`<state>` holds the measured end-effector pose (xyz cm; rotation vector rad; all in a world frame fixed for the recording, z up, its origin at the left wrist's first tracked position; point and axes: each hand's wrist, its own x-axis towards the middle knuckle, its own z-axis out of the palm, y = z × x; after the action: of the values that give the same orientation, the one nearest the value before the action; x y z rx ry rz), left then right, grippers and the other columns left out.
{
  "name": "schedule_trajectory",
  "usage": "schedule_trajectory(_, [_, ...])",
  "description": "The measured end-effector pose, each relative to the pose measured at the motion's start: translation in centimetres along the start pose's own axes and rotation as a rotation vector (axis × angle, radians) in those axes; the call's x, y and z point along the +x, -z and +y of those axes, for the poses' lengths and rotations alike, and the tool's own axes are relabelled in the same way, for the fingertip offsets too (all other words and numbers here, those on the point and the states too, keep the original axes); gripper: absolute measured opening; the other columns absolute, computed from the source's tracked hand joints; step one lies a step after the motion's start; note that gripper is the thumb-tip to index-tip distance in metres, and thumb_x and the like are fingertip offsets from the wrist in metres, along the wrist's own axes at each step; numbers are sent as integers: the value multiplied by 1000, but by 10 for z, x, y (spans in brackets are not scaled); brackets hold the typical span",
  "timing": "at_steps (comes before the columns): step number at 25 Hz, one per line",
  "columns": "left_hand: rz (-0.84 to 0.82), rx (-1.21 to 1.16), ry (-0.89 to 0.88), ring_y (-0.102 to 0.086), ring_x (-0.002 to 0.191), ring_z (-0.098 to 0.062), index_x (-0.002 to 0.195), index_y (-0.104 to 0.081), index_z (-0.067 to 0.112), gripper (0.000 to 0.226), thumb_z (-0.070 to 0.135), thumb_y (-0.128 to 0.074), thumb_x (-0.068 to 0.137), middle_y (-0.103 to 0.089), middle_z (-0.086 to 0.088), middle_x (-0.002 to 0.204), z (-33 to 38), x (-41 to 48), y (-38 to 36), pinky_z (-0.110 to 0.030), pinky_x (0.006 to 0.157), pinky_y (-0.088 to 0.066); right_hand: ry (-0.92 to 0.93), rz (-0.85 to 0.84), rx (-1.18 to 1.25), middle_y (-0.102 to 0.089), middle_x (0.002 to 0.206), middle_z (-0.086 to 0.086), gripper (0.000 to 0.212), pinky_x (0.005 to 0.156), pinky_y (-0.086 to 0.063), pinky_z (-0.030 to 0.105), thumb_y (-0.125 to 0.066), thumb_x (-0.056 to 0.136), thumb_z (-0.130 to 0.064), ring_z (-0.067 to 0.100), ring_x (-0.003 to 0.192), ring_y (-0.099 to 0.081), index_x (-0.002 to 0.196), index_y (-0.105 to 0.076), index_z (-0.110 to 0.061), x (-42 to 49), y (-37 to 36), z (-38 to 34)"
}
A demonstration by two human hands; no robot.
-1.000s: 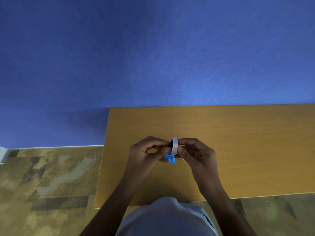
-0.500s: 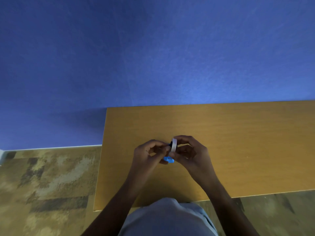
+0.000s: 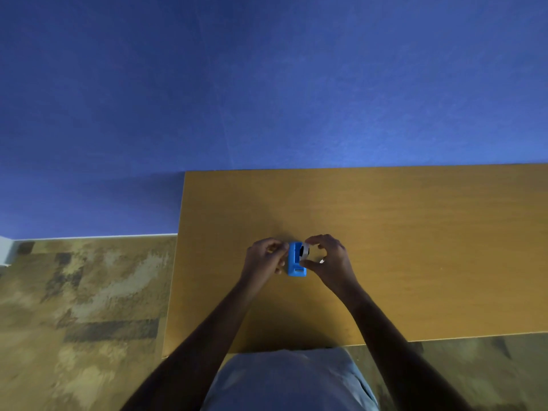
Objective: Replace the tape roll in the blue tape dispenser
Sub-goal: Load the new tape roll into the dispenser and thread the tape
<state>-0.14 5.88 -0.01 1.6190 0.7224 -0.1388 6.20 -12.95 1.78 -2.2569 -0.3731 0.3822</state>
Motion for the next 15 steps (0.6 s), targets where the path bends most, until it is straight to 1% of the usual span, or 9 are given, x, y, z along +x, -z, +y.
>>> schedule_trajectory(2, [6, 25, 27, -69, 66, -24, 78, -72, 29, 25, 19, -76, 101, -70, 8, 67, -2, 9, -7, -46, 64, -63, -3, -19, -52, -74, 121, 9, 54, 100, -54, 44, -99, 69, -6, 32, 112, -67, 119, -79, -14, 9, -11, 10])
schedule_trajectory(4, [-1, 81, 34, -68, 65, -24, 80, -71, 29, 24, 15, -76, 99, -71, 1, 75, -5, 18, -12, -43, 62, -60, -20, -36, -87, -72, 123, 10, 53, 98, -47, 35, -98, 72, -7, 33, 115, -64, 121, -79, -14, 16, -18, 16])
schedule_trajectory(6, [-16, 142, 22, -68, 61, -20, 88, -74, 23, 15, 12, -75, 98, -72, 0, 80, -9, 24, -14, -37, 58, -59, -24, -36, -100, -71, 122, 11, 52, 96, -44, 32, -97, 73, -6, 33, 114, -64, 121, -79, -13, 22, -22, 20])
schedule_trajectory(8, [-25, 178, 21, -67, 56, -13, 95, -77, 17, 7, 12, -74, 98, -73, 4, 79, -14, 28, -14, -30, 53, -57, -8, -36, -110, -72, 121, 13, 52, 97, -44, 33, -97, 72, -3, 34, 113, -66, 121, -79, -11, 26, -24, 23])
schedule_trajectory(10, [-24, 208, 14, -67, 57, -12, 99, -79, 11, 6, 12, -74, 98, -73, 3, 79, -17, 31, -14, -28, 50, -56, -8, -44, -113, -73, 120, 13, 53, 98, -45, 35, -97, 72, -3, 35, 113, -67, 122, -79, -10, 30, -26, 25])
schedule_trajectory(13, [-27, 233, 7, -68, 59, -12, 103, -80, 12, 7, 12, -74, 97, -73, 3, 81, -19, 36, -14, -27, 48, -55, -19, -71, -137, -73, 123, 12, 55, 101, -48, 38, -98, 73, -5, 33, 116, -67, 124, -79, -11, 34, -26, 27])
schedule_trajectory(15, [-28, 255, 16, -65, 57, -5, 107, -79, 14, 10, 14, -75, 98, -71, 8, 78, -21, 39, -17, -21, 46, -52, -10, -77, -147, -73, 123, 12, 56, 103, -52, 42, -99, 72, -6, 32, 115, -68, 124, -79, -11, 36, -26, 28])
